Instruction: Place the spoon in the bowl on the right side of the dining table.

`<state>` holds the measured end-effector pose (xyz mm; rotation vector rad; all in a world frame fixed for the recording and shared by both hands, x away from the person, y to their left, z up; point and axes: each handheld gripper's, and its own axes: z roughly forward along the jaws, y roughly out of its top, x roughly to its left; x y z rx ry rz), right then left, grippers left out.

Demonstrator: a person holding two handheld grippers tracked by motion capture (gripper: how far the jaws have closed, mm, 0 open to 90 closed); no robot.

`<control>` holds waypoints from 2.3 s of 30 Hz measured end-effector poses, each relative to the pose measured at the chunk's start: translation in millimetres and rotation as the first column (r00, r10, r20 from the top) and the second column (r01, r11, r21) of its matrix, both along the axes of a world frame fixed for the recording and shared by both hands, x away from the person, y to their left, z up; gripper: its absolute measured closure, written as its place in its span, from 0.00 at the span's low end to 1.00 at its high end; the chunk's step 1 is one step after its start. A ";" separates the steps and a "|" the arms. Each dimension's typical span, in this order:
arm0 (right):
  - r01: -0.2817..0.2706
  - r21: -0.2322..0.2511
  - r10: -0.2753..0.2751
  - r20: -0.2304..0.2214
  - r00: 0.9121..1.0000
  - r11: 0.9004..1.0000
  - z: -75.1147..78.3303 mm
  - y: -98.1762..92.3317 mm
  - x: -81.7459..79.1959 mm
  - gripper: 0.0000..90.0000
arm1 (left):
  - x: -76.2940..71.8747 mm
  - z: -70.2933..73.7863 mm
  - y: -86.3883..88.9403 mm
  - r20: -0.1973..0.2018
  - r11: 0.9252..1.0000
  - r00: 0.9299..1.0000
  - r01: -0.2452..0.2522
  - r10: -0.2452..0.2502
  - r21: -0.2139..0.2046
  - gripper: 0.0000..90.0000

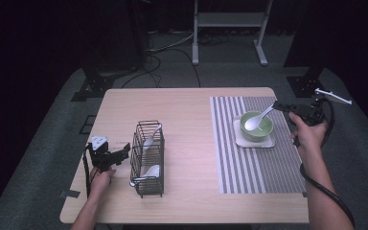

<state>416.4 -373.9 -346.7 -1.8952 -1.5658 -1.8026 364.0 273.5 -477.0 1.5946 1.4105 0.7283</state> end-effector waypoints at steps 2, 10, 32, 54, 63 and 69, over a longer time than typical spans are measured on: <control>0.006 -0.002 -0.006 0.001 1.000 1.000 -0.2 -0.9 0.6 0.95 | 0.0 0.0 0.0 0.000 1.000 1.000 0.000 0.000 0.000 0.02; 0.028 0.001 -0.028 -0.007 1.000 1.000 -4.8 -2.7 3.9 0.95 | 0.1 -0.1 0.1 0.001 1.000 1.000 -0.002 0.002 -0.003 0.02; 0.081 -0.019 -0.081 -0.034 0.996 0.997 -21.5 -11.2 8.8 0.95 | 0.0 0.0 0.2 0.000 1.000 1.000 0.000 0.000 -0.001 0.02; 0.104 -0.053 -0.108 -0.066 0.992 0.993 -42.1 -8.3 16.3 0.95 | 0.0 -0.1 0.2 0.000 1.000 1.000 0.001 -0.001 -0.002 0.02; 0.113 -0.060 -0.118 -0.076 0.990 0.992 -49.1 -9.3 17.6 0.95 | -0.1 0.0 0.0 0.001 1.000 1.000 0.000 0.000 -0.001 0.02; 0.119 -0.061 -0.125 -0.089 0.988 0.991 -56.0 -10.2 18.6 0.95 | 0.0 -0.1 0.2 0.001 1.000 1.000 0.001 -0.001 -0.003 0.02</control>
